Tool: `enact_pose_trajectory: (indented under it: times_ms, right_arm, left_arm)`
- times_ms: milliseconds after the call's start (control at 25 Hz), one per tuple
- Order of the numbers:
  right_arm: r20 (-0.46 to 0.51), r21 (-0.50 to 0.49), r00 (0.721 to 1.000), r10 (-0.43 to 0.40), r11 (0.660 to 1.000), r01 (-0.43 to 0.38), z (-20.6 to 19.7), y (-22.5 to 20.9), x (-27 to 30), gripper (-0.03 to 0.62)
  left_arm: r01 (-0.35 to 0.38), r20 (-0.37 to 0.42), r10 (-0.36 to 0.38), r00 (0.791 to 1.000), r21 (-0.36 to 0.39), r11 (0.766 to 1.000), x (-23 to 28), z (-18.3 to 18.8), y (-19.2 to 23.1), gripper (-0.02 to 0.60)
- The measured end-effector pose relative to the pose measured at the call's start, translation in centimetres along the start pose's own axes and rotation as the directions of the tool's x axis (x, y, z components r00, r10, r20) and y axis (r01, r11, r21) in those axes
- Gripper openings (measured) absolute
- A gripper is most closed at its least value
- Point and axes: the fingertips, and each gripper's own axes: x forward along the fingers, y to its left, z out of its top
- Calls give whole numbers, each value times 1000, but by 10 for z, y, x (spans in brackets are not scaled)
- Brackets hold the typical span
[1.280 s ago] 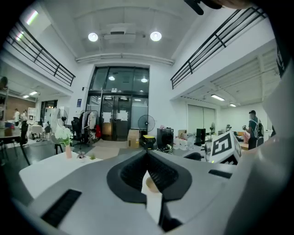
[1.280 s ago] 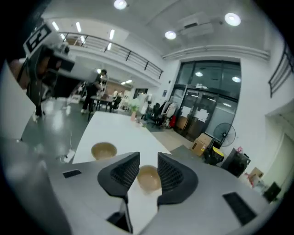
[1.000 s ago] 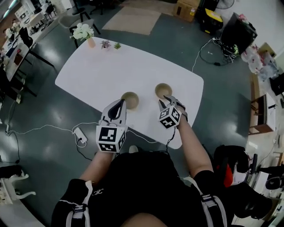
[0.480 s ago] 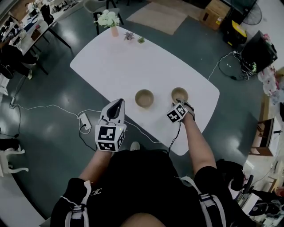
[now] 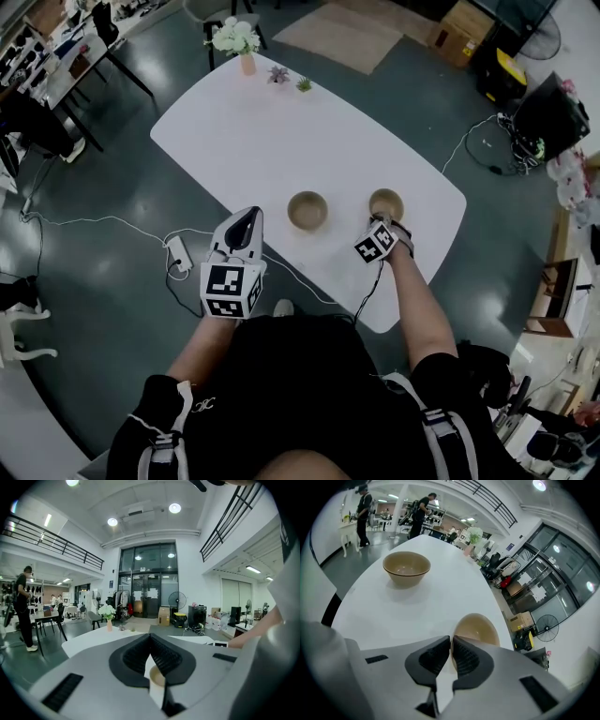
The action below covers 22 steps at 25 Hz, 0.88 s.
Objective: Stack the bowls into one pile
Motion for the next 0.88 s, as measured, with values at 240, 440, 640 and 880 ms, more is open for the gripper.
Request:
enact_pose_trajectory:
  times_ms: [240,440,640,880]
  right_arm:
    - [83,-52,995,-61,997,65,28,-14,-28,40]
    - [197,-143,978,-75,984,104,78,-8,-63,38]
    - [311,-208,950,-36,973,105,130,15,-90,38]
    - [352,-266,935,52,963,47,162,59,-94,40]
  left_arm:
    - [10,15,-10,1000,-9,1000,2,2,-2,14]
    - [3,24,-2,1000,-19,1000,-1,2,1,14]
    - [-30,28,30,999,-32,999,-12,-3,13,14]
    - [-74,30,76,997,-57,996,-31,-9,32,14]
